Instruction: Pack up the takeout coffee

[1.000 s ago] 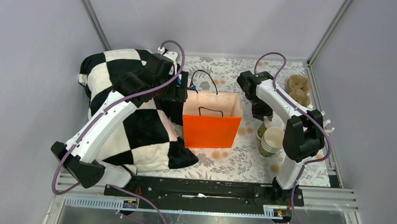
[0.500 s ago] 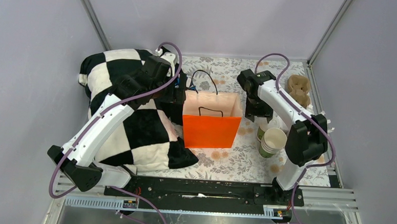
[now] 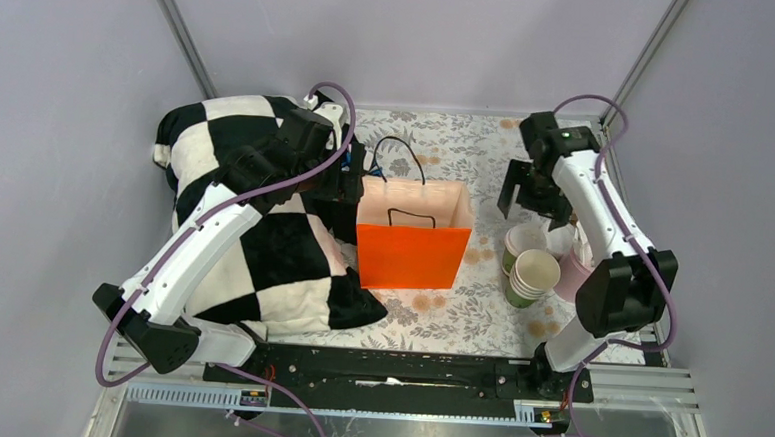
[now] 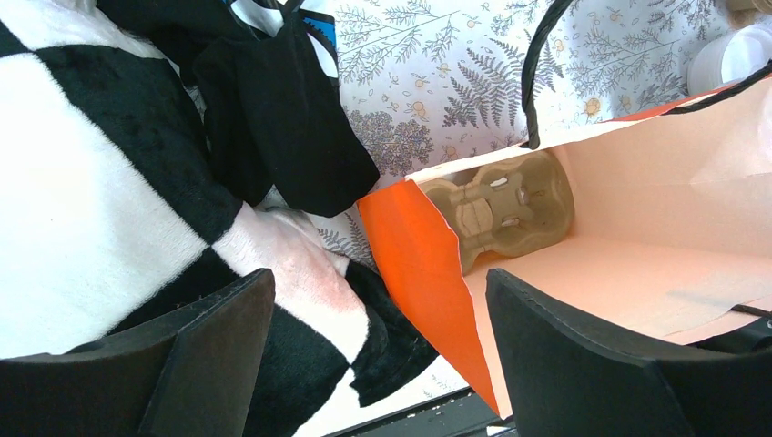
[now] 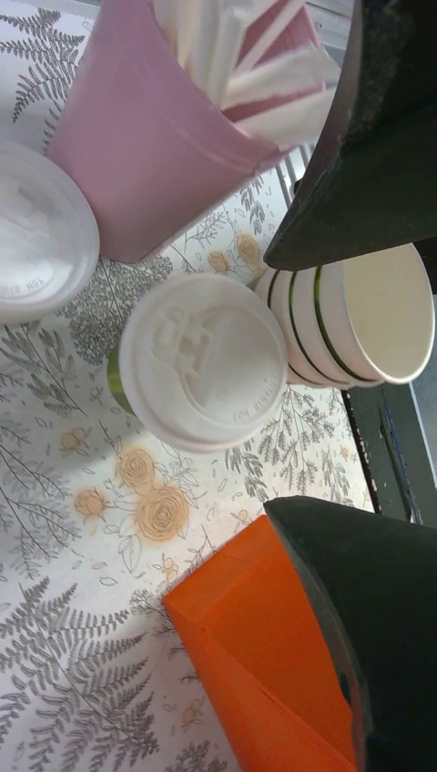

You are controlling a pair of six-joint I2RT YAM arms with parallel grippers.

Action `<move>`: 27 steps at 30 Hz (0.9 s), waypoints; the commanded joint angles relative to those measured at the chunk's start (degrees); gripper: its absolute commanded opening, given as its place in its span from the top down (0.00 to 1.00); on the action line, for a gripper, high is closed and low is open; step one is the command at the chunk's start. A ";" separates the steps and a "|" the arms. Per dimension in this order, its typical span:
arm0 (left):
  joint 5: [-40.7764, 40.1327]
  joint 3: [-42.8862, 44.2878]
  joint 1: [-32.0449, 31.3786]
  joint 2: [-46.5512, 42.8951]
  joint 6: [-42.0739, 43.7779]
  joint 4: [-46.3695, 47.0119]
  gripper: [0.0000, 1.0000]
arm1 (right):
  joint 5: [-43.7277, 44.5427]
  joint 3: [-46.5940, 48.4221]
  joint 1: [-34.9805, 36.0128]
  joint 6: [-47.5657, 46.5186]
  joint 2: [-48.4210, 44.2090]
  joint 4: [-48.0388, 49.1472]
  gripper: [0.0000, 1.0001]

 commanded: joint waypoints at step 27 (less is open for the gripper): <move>0.20 2.67 0.99 0.99 0.74 1.06 0.04 | -14.12 -6.76 -10.37 -16.59 3.66 3.93 0.00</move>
